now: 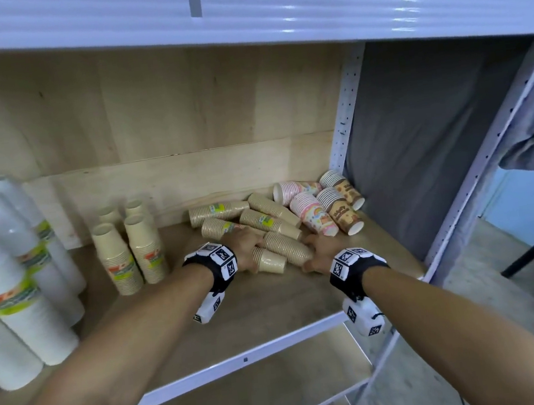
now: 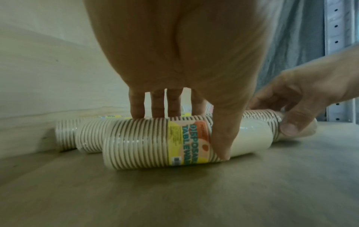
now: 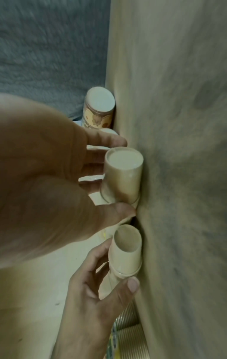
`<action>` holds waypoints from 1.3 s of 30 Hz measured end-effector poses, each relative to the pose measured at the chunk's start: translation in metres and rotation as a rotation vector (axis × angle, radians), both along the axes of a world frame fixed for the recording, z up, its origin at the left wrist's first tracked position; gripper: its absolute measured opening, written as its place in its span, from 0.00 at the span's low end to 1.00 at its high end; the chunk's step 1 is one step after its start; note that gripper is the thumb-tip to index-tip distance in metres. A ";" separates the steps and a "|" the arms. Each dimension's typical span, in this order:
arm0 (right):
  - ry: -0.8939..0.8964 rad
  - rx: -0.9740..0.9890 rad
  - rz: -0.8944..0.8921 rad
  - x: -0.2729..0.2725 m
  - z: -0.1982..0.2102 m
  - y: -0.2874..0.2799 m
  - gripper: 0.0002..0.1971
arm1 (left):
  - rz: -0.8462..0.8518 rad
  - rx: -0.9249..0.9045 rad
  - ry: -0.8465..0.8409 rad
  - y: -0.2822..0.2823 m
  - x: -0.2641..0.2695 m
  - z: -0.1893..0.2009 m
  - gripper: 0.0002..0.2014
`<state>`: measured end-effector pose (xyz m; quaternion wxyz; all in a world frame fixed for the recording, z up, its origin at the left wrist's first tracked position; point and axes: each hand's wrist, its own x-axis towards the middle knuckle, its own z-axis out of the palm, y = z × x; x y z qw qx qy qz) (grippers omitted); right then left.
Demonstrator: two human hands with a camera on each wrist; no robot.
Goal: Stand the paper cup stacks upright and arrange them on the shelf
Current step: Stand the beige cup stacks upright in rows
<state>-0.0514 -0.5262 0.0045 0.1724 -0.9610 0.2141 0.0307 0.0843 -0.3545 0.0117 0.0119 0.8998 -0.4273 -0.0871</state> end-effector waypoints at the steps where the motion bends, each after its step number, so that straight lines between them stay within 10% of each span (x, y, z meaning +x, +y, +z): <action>1: 0.006 -0.003 0.001 -0.001 -0.002 -0.001 0.38 | -0.015 0.017 -0.015 0.000 0.000 -0.001 0.30; 10: 0.033 -0.020 -0.021 -0.005 0.006 0.000 0.41 | -0.048 0.093 -0.019 0.002 -0.005 0.006 0.29; 39: 0.051 -0.091 0.197 0.046 0.116 0.074 0.22 | 0.316 -0.546 0.507 0.044 0.006 0.027 0.30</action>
